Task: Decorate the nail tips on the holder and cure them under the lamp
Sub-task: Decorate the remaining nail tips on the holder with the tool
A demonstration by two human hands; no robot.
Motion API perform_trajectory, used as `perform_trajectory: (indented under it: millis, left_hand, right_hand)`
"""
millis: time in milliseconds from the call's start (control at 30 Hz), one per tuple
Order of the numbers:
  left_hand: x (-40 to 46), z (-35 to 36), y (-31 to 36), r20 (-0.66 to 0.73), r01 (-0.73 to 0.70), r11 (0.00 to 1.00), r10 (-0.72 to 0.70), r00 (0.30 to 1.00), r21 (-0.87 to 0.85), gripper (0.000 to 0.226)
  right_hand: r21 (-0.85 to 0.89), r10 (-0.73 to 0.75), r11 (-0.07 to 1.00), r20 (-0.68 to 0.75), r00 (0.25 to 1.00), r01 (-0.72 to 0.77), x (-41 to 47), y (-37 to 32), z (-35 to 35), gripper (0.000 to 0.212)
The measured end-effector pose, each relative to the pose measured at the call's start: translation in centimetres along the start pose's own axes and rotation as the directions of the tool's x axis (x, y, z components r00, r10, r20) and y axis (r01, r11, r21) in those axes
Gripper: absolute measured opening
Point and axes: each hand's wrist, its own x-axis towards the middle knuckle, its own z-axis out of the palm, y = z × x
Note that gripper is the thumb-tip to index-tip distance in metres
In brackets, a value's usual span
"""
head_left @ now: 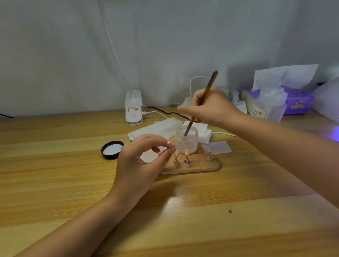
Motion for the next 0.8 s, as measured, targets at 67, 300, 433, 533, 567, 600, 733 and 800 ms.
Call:
perform_trajectory:
  millis: [67,300,433,533,567,600,733,800]
  left_hand:
    - [0.0,0.0,-0.1,0.005,0.003,1.000,-0.003,1.000,0.004,0.013]
    - [-0.1,-0.1,-0.2,0.015,0.029,1.000,-0.029,0.999,0.006,0.021]
    - [-0.1,-0.1,-0.2,0.015,0.039,0.999,-0.040,0.999,0.007,0.023]
    - [-0.1,-0.1,-0.2,0.020,0.040,0.999,-0.040,0.999,0.008,0.023]
    - [-0.1,-0.1,-0.3,0.021,0.043,0.999,-0.043,0.999,0.009,0.023]
    - [-0.1,-0.1,-0.3,0.021,0.047,0.999,-0.048,0.999,0.010,0.023]
    - [-0.1,0.0,-0.3,0.021,0.056,0.998,-0.056,0.998,0.010,0.023]
    - [0.0,0.0,-0.2,0.024,0.050,0.999,-0.050,0.998,0.017,0.025]
  right_hand:
    - [0.103,0.052,0.994,-0.072,0.996,-0.044,0.2,0.2,-0.7,0.035]
    - [0.292,0.277,0.927,-0.115,0.954,-0.234,-0.9,2.0,-1.9,0.033]
    - [0.340,0.367,0.888,-0.123,0.922,-0.308,-1.4,2.6,-2.1,0.031]
    - [0.352,0.403,0.876,-0.160,0.901,-0.330,-1.5,2.8,-2.4,0.032]
    - [0.351,0.406,0.877,-0.177,0.897,-0.328,-1.5,2.9,-2.5,0.033]
    - [0.353,0.404,0.879,-0.201,0.892,-0.319,-1.6,2.9,-2.7,0.033]
    - [0.451,0.328,0.877,-0.311,0.892,-0.166,-3.0,2.4,-2.7,0.032]
    - [0.492,0.196,0.871,-0.326,0.925,-0.011,-4.8,1.8,-2.0,0.036]
